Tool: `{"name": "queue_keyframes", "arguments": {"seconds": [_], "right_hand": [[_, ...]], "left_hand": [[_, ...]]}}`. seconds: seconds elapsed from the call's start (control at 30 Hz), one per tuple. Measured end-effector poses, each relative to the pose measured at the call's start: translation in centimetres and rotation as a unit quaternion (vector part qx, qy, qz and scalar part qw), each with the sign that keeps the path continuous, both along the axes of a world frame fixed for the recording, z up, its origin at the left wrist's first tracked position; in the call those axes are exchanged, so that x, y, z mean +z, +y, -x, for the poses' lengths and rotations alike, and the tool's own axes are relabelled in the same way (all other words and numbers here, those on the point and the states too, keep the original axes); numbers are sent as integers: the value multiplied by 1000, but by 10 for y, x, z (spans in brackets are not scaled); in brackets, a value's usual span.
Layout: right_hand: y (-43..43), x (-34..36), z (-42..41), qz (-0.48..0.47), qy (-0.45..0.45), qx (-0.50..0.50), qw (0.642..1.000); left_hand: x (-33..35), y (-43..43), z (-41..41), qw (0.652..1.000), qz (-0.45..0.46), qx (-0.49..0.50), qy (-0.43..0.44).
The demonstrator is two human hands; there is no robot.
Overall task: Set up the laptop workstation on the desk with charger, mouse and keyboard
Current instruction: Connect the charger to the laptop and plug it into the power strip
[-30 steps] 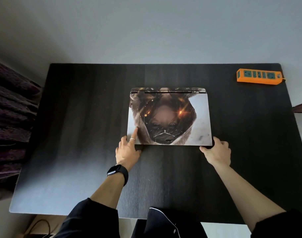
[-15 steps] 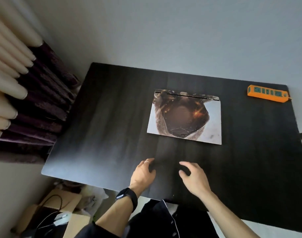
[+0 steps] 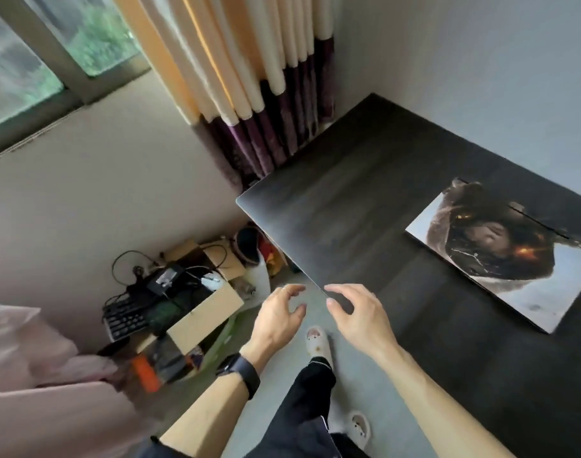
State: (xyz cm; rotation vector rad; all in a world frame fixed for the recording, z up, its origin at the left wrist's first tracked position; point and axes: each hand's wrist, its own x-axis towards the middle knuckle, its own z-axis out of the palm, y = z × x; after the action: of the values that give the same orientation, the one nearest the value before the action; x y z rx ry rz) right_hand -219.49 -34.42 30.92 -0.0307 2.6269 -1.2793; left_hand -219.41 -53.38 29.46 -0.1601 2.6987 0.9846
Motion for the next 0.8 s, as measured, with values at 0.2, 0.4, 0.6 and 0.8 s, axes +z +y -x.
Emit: {"name": "queue_keyframes", "arguments": {"seconds": [0.2,0.4,0.6,0.8], "right_hand": [[-81,20,-25,11,-10,113,994],[-163,28,-32,-7,-15,197,980],[-271,24,-34,-14,-29,227,973],[-357,10,-50,-7,-77,238,968]], "left_hand": [[35,-103,-69,988,-3,150,43],[45,-194,-120,966,-6,249,63],[31,-296,-154,952,-16,301,49],[10,-390,-181,946,-9,322,18]]}}
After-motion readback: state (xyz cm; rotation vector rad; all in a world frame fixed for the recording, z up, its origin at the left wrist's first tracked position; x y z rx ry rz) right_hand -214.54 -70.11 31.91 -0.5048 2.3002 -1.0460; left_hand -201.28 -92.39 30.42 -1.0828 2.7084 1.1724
